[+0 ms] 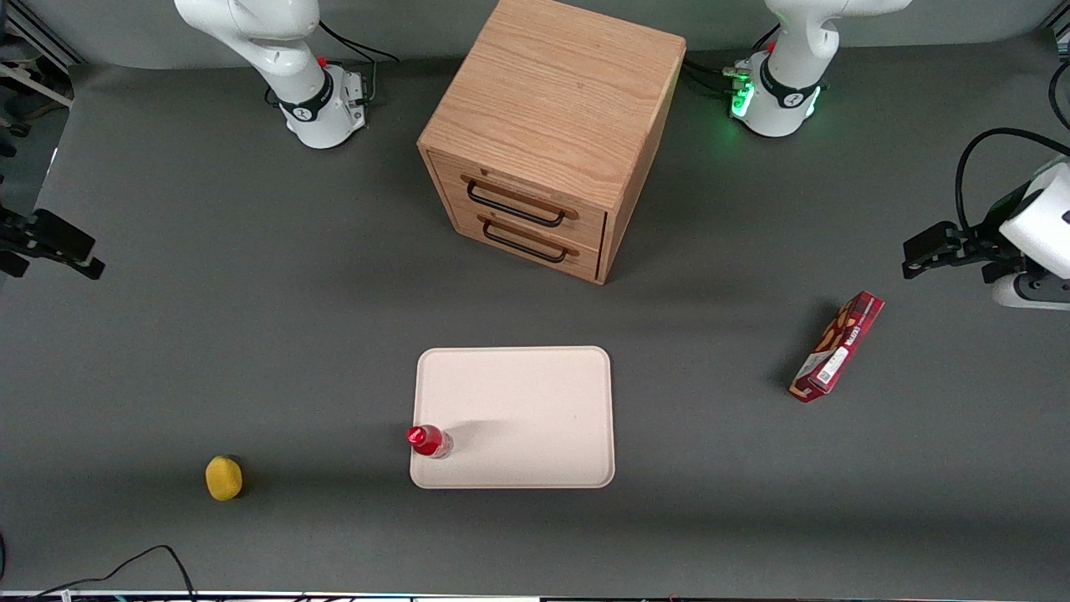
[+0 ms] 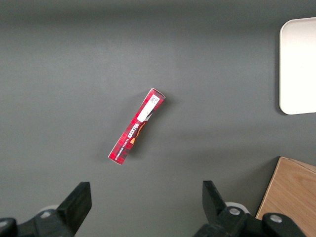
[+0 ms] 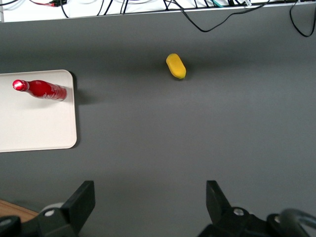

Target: Place coke bottle on tray

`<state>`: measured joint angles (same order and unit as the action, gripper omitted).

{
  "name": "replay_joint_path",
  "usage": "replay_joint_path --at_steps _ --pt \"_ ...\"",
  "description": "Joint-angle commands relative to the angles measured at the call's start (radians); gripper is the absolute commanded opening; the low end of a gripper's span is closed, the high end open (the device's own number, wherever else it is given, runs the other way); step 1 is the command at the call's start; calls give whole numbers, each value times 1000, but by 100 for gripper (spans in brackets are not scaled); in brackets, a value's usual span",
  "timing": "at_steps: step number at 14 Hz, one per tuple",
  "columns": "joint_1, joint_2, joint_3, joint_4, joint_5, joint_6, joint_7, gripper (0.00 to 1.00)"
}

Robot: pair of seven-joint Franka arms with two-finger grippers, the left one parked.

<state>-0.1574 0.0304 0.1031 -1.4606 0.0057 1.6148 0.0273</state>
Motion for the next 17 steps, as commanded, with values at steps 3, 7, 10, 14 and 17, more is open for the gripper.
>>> replay_joint_path --at_steps 3,7,10,14,17 --pt "45 -49 -25 -32 46 -29 116 100" --pt "73 -35 -65 -29 43 -33 68 100" --pt "78 -27 -49 -23 34 -30 72 100" --pt "81 -4 -46 3 34 -35 85 100" --pt "81 3 -46 0 34 -38 83 100"
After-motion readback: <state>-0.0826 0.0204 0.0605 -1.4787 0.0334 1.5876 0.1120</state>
